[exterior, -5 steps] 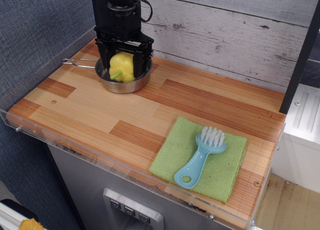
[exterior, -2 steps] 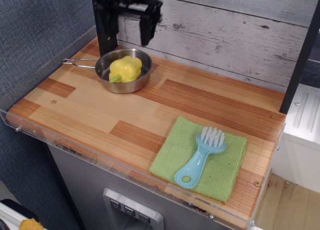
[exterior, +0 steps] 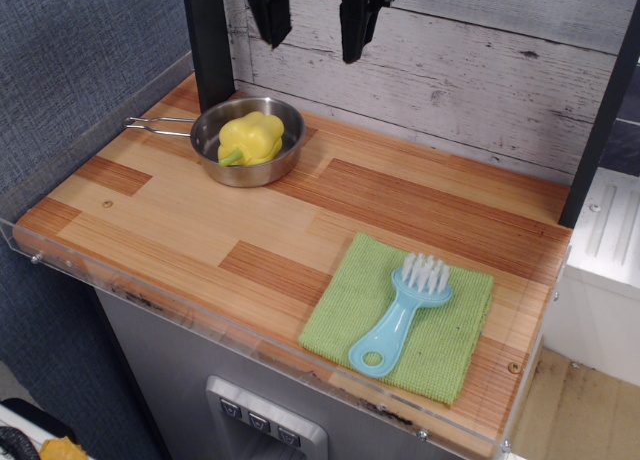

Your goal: Place yellow paper inside silver pot.

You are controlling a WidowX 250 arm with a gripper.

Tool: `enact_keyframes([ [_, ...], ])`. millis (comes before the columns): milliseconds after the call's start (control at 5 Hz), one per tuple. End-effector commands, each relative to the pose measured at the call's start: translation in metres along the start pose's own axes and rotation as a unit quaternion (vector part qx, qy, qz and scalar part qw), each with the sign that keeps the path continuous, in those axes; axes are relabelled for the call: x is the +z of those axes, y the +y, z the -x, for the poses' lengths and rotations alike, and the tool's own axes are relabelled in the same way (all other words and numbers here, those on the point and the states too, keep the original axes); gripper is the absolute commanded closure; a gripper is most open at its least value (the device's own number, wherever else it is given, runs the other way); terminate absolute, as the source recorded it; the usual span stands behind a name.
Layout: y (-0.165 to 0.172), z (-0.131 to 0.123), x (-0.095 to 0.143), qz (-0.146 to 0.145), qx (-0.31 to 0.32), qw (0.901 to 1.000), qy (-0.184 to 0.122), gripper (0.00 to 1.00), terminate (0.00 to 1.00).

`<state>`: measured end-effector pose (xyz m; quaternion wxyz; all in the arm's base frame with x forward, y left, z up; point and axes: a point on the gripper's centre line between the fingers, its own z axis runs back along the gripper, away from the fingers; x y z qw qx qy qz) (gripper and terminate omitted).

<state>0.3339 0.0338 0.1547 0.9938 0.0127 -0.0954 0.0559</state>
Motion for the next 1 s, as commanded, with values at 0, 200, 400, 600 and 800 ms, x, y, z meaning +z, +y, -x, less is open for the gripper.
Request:
enact_keyframes([
  [0, -0.0133, 0.0217, 0.0122, 0.007, -0.008, 0.9999, 0.005, 0.0, 0.0],
  [200, -0.0121, 0.0224, 0.0056, 0.019, -0.022, 0.9996, 0.008, 0.0, 0.0],
  [400, -0.0091, 0.0215, 0.0026, 0.019, -0.051, 0.9984, 0.016, 0.0, 0.0],
  [600, -0.0091, 0.0215, 0.0026, 0.019, -0.051, 0.9984, 0.016, 0.0, 0.0],
  [800, -0.0091, 0.0215, 0.0026, 0.019, -0.051, 0.9984, 0.016, 0.0, 1.0],
])
